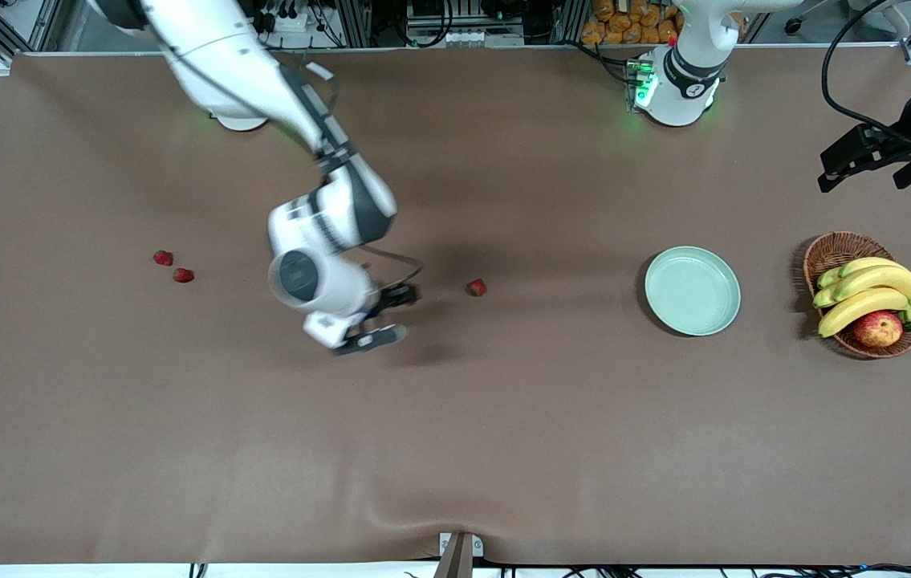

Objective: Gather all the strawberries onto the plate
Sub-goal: 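Carry the strawberry with the right gripper to mid-table and release, then return the right gripper to the strawberries while the left gripper reaches mid-table, then grasp the mid-table strawberry with the left gripper while the right gripper grasps another, then carry the strawberry over the plate with the left gripper while the right gripper lifts, then release the strawberry onto the plate while the right gripper sets another mid-table, then grasp the mid-table strawberry with the left gripper while the right gripper grasps the last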

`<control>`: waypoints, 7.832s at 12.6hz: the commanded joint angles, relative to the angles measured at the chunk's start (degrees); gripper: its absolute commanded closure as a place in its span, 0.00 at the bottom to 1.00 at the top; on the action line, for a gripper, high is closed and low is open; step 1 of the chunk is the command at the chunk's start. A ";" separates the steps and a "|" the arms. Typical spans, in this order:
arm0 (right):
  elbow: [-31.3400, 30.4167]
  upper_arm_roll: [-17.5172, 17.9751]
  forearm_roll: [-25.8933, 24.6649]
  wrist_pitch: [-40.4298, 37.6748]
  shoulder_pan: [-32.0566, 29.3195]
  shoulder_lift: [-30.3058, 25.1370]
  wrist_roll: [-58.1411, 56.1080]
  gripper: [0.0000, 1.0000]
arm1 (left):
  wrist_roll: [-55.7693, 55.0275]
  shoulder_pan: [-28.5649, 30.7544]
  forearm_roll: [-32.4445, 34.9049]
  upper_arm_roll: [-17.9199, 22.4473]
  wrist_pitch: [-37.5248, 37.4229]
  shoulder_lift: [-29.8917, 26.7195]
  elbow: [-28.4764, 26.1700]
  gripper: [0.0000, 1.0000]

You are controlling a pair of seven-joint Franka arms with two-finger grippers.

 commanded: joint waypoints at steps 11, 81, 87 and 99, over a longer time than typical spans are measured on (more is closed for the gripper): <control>-15.00 -0.35 -13.28 -9.62 -28.49 -10.48 -18.86 0.00 | -3.75 -0.73 -2.28 -4.54 1.57 3.07 0.24 0.00; -4.45 -5.18 14.05 3.14 2.19 -0.01 -14.28 0.00 | -47.85 0.10 12.30 -34.79 24.87 40.84 0.92 0.00; -5.77 -6.24 5.79 -12.86 -19.32 -5.82 -14.72 0.00 | -66.75 -22.06 13.80 -23.12 38.19 54.04 15.09 0.01; -11.04 -6.24 -18.22 -12.36 -37.20 -1.26 -31.43 0.00 | -80.59 -32.19 13.71 -18.36 45.18 61.44 17.30 0.30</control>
